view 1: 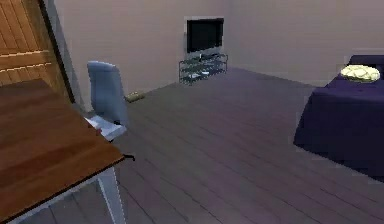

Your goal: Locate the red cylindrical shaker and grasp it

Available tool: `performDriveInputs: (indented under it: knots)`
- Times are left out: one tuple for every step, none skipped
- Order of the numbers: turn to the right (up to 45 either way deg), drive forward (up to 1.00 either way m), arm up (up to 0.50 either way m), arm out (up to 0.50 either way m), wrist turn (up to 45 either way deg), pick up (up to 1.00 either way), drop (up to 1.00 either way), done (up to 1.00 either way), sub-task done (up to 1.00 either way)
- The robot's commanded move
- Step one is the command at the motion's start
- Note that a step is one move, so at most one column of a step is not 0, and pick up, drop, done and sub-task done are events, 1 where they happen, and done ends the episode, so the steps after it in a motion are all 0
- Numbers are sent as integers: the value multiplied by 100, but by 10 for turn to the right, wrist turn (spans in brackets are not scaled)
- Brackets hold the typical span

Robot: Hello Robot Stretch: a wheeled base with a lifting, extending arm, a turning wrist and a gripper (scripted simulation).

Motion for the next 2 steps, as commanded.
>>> performDriveInputs:
  knots:
    - [0, 100, 0, 0, 0, 0, 0, 0, 0]
    - [-30, 0, 0, 0, 0, 0, 0, 0, 0]
